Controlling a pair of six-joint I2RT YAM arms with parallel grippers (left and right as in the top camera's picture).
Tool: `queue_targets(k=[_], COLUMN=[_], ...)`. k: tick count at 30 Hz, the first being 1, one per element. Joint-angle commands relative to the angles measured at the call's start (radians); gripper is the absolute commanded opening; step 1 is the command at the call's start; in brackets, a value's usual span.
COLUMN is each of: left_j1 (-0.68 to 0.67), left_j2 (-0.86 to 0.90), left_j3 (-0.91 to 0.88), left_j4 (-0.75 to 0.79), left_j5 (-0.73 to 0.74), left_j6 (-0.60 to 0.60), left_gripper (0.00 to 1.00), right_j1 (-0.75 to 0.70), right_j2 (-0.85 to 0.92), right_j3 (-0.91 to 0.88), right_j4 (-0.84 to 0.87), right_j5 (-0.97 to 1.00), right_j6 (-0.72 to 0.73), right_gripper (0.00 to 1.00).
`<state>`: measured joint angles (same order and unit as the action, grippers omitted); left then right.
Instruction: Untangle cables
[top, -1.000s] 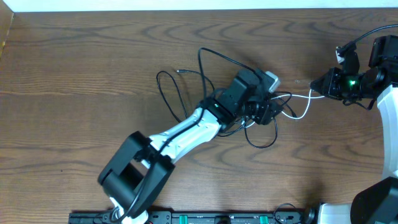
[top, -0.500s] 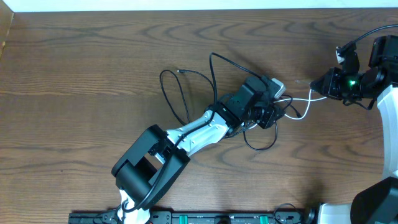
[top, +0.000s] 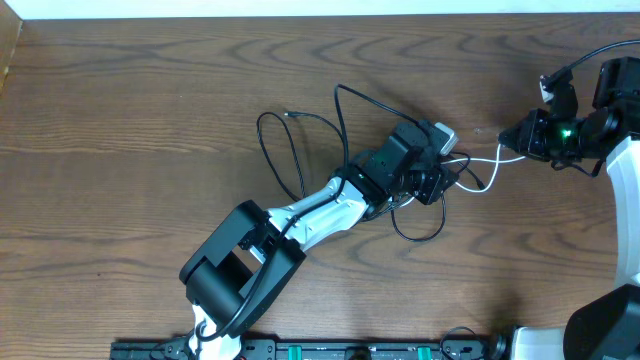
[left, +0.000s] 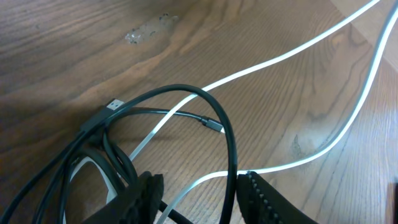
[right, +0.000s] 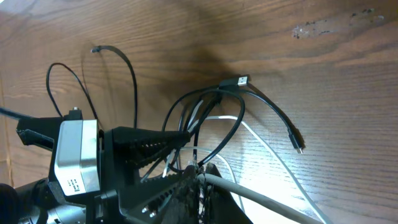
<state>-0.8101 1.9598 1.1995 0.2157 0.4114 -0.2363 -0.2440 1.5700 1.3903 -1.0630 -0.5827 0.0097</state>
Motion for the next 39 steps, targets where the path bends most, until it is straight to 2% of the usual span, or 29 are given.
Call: queue_targets(k=[1,9,12,17,21,23,30,39], left_j1=[-0.018,-0.079,-0.086,-0.082,-0.074,-0.066,0.02,0.288], left_j2=[0.014,0.023,0.023,0.023,0.019,0.002,-0.217,-0.543], left_j3=[0.014,0.014,0.014,0.014,0.014,0.015,0.019,0.02], left_j4=[-0.001,-0.002,-0.01,-0.036,-0.068,-0.087,-0.272,-0.577], left_j5=[-0.042,-0.161,-0.228,-0.34,-0.364,-0.367,-0.405,-0.401], left_j6=[-0.001,0.022,0.022,0.022,0.021,0.021,0.021,0.021], left_gripper=[0.45,0.46,0.44,0.28,0.09,0.08,0.08,0.07], right_j1=[0.003,0.003,0.003,0.003,0.003,0.003,0.003,0.002], right_j2=[0.003,0.003,0.003,0.003,0.003,0.003,0.003,0.003], right_j3=[0.003,0.003,0.003,0.003,0.003,0.003,0.003,0.003], right_j4=[-0.003,-0.008,-0.012,-0.016,-0.021,-0.023,-0.019,0.018], right_j5=[-0.003,-0.003,-0.003,-0.002,-0.003,-0.002,0.008,0.008], right_j6=[-0.019,-0.019,-0.019,-0.019,-0.019,-0.019,-0.026,-0.021], right_gripper=[0.01,0.01,0.01,0.01,0.01,0.01,0.01,0.01])
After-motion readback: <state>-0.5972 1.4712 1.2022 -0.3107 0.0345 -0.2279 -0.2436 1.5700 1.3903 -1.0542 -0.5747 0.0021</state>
